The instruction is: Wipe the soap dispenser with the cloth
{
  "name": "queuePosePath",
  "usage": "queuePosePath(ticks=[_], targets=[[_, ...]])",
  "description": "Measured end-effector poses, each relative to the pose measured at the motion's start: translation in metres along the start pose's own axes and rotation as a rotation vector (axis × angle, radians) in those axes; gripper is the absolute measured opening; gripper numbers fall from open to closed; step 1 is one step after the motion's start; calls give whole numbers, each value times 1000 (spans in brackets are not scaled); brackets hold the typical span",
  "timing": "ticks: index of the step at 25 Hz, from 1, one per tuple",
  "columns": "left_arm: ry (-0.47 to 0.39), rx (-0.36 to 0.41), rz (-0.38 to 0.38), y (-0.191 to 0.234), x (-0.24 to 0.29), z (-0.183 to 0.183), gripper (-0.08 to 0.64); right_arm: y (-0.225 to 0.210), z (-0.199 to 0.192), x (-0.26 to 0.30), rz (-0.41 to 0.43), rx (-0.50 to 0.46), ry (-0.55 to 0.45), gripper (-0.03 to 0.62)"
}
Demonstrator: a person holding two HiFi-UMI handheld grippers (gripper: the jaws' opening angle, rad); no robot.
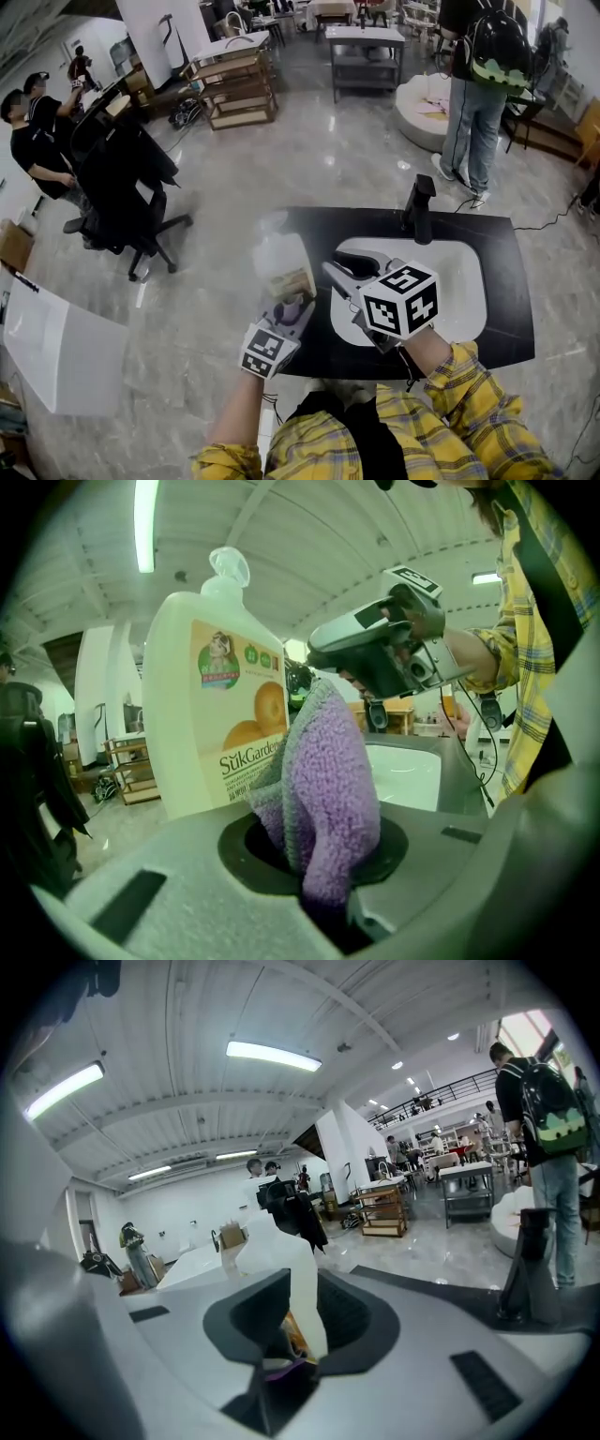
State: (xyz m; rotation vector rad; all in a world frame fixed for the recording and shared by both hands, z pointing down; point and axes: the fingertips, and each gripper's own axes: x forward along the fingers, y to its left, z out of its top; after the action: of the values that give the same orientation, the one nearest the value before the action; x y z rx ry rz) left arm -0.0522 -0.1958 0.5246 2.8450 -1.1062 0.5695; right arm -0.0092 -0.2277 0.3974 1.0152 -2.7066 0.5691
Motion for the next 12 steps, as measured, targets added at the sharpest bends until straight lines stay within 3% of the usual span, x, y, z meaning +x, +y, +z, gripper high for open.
queuePosePath(ticks=[8,12], targets=[[69,-63,-26,-6,4,-15,60,3,-3,-2,12,4,12,78],[-25,-213,-20,-4,-9,7,61,5,4,-3,38,8,-10,78]])
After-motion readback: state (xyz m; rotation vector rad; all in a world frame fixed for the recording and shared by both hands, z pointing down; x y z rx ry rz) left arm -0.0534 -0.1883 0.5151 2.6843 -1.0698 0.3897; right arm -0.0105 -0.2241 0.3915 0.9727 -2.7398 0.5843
